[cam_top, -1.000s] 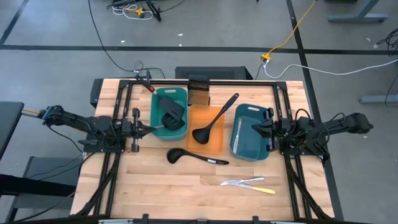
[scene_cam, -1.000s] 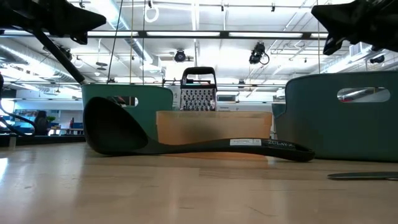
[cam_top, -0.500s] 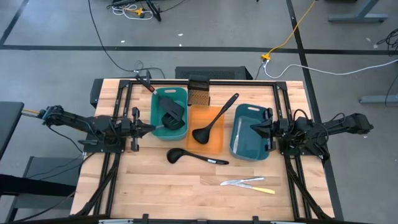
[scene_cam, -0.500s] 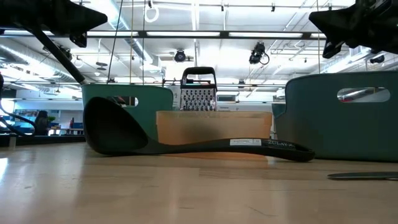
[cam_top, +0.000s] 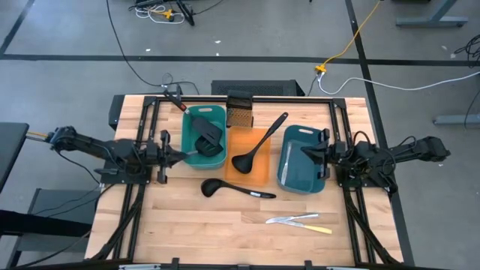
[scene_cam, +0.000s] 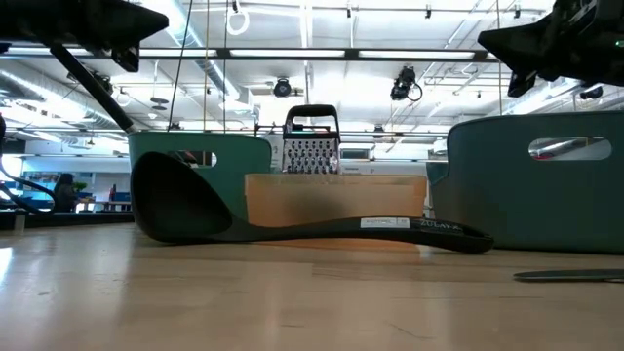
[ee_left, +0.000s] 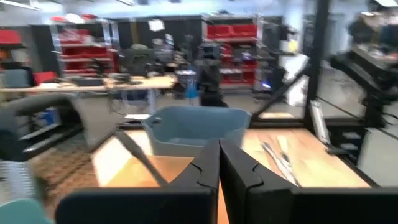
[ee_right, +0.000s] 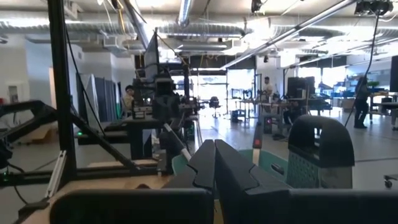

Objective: Pick & Place Kitchen Items
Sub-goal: Put the yellow table knife into the blue bin

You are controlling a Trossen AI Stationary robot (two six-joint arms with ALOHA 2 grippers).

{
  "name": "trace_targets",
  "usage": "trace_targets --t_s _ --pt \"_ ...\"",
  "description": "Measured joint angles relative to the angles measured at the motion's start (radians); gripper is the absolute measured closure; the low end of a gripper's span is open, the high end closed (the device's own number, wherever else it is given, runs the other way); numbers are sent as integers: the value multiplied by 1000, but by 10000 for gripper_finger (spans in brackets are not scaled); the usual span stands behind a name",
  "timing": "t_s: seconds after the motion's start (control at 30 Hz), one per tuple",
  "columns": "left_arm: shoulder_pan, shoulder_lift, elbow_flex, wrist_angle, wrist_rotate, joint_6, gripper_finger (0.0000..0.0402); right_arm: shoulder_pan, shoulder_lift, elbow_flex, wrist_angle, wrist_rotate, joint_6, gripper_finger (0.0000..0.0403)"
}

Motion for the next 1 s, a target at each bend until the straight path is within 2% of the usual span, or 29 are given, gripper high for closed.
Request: trace_targets --t_s 0.37,0.5,0.6,0.7,0.87,1.0 --pt "0 302 132 55 40 -18 383 18 0 25 -79 0 1 393" --pt "0 368 152 54 35 -18 383 61 37 174 -301 4 40 398" --pt "0 384 153 56 33 -15 386 111 111 320 -563 5 104 398" --pt "0 386 154 53 33 -15 384 175 220 470 -811 1 236 398" --pt "0 385 154 54 37 -15 383 318 433 677 -1103 -8 447 398" --pt "0 385 154 52 43 -15 383 436 598 822 -1355 -65 638 398"
